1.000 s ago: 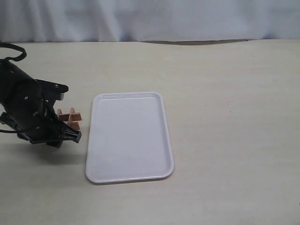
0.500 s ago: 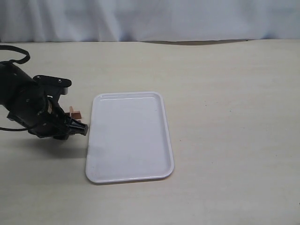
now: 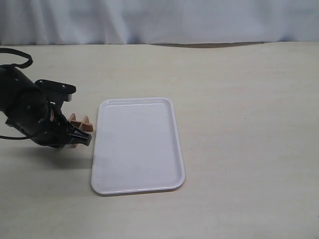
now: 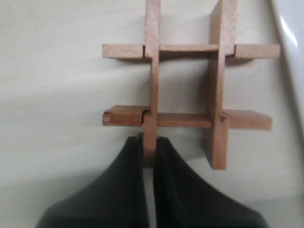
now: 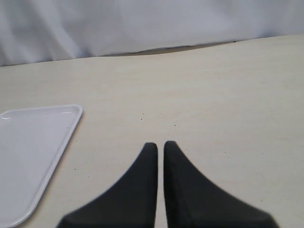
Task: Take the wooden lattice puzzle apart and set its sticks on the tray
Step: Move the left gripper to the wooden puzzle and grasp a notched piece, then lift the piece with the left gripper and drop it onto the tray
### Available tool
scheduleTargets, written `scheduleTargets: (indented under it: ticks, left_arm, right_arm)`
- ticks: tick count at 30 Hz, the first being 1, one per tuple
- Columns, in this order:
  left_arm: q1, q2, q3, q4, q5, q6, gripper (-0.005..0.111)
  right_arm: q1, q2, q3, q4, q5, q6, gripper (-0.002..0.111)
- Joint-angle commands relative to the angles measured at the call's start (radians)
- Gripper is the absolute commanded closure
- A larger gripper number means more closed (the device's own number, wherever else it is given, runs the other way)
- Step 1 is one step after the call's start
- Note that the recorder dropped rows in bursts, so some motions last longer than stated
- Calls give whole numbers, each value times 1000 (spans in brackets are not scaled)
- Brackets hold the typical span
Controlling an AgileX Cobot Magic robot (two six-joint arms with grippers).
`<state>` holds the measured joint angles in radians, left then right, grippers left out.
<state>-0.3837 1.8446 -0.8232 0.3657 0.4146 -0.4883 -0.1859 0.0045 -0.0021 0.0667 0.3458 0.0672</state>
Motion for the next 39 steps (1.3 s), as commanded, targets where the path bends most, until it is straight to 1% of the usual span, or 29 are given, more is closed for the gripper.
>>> scheduleTargets:
  ticks: [1,7,16,19,22,25,26,27,28,29,30,31,32,35,39]
  left_arm:
    - [-1,2,-6,18,26,-6,107]
    - [-1,-18,-6,18,31,18,107]
    - [-1,-149,-6,7,81,34,107]
    - [-1,-207,-12,-44,90,98,107]
    - [-5,-266,-22,-145,82,174,107]
    - [-54,-290,-35,-192,61,230,107]
    - [-115,-275,-54,-197,56,230,107]
    - [-141,-263,-66,-197,53,230,107]
    - [-203,-215,-106,-200,59,230,107]
    - [-229,-183,-127,-206,69,230,107]
    - [-271,-109,-183,-217,89,230,107]
    - [-283,-77,-214,-222,101,230,107]
    - [-304,4,-275,-222,129,230,107]
    - [-299,136,-371,-222,178,228,107]
    - [-297,196,-425,-222,182,242,107]
  right_arm:
    - [3,-5,2,-3,-1,-1,104]
    - [3,-5,2,-3,-1,-1,104]
    - [3,-5,2,-3,-1,-1,104]
    - [3,-5,2,-3,-1,-1,104]
    - [3,-5,2,-3,-1,-1,104]
    - [3,-5,2,-3,-1,-1,104]
    - [3,-5,2,-3,-1,-1,104]
    - [3,-5,2,-3,-1,-1,104]
    - [3,-5,2,-3,-1,-1,104]
    - [3,-5,2,-3,-1,-1,104]
    - [3,-5,2,-3,-1,-1,104]
    - [3,-5,2,-3,-1,-1,104]
    - [3,-5,2,-3,-1,-1,104]
    - [3,-5,2,-3,-1,-1,104]
    - [3,-5,2,-3,-1,-1,104]
